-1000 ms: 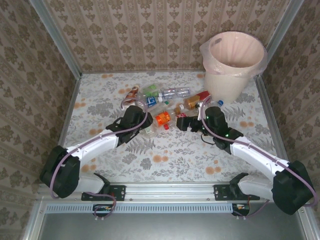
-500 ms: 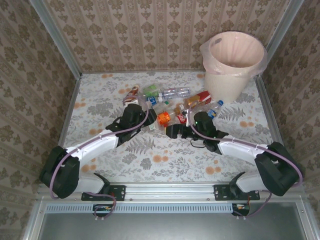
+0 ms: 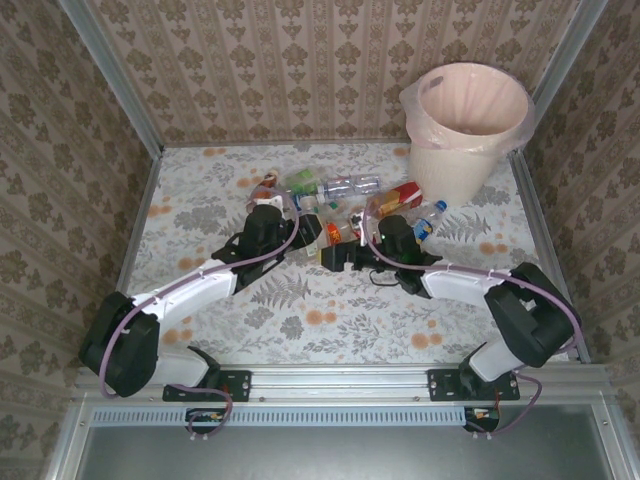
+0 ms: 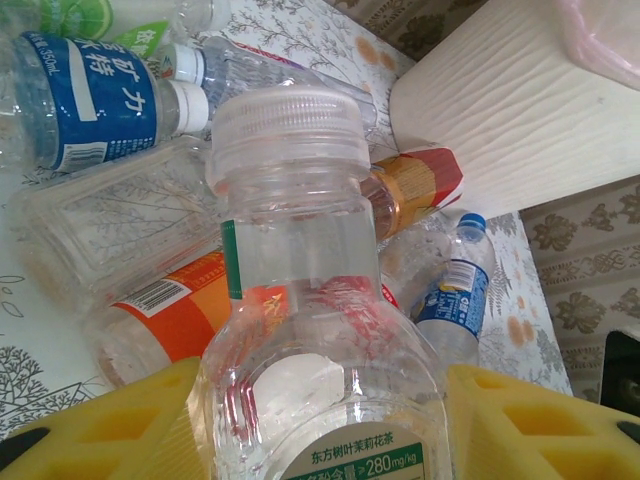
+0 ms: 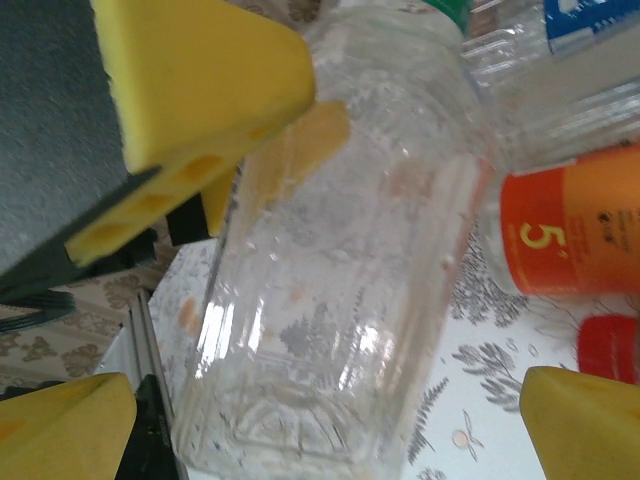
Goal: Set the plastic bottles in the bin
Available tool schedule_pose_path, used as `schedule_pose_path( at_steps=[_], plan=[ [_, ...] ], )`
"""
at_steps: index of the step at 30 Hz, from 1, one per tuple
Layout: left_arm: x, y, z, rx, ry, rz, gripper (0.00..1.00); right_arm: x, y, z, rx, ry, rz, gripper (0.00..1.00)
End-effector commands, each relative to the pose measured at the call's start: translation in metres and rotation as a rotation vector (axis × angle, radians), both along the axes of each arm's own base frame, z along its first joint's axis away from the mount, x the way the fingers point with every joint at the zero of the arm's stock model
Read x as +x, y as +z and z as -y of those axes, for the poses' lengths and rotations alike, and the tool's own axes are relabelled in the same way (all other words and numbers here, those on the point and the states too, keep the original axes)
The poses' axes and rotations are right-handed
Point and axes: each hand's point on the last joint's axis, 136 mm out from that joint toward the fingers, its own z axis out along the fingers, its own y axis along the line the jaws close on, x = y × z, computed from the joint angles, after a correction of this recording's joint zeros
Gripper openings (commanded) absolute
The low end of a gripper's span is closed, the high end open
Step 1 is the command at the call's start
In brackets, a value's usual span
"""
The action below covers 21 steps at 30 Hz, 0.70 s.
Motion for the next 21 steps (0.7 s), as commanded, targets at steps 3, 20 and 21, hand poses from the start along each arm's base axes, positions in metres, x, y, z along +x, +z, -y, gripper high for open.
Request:
schedule_pose_path(
  at_steps=[3, 20, 21],
  plan=[
    [0.003, 0.024, 0.017, -0.056, -0.050, 0.062, 0.55, 0.008, 0.019, -0.016, 0.065, 0.039, 0.041, 1.00],
    [0.004, 0.025, 0.024, -0.086, -0.065, 0.062, 0.55, 0.014, 0.007, -0.014, 0.043, 0.005, 0.012, 0.67],
    [0.004, 0.026, 0.024, -0.087, -0.067, 0.062, 0.55, 0.014, 0.008, -0.014, 0.043, 0.003, 0.015, 0.66]
  ],
)
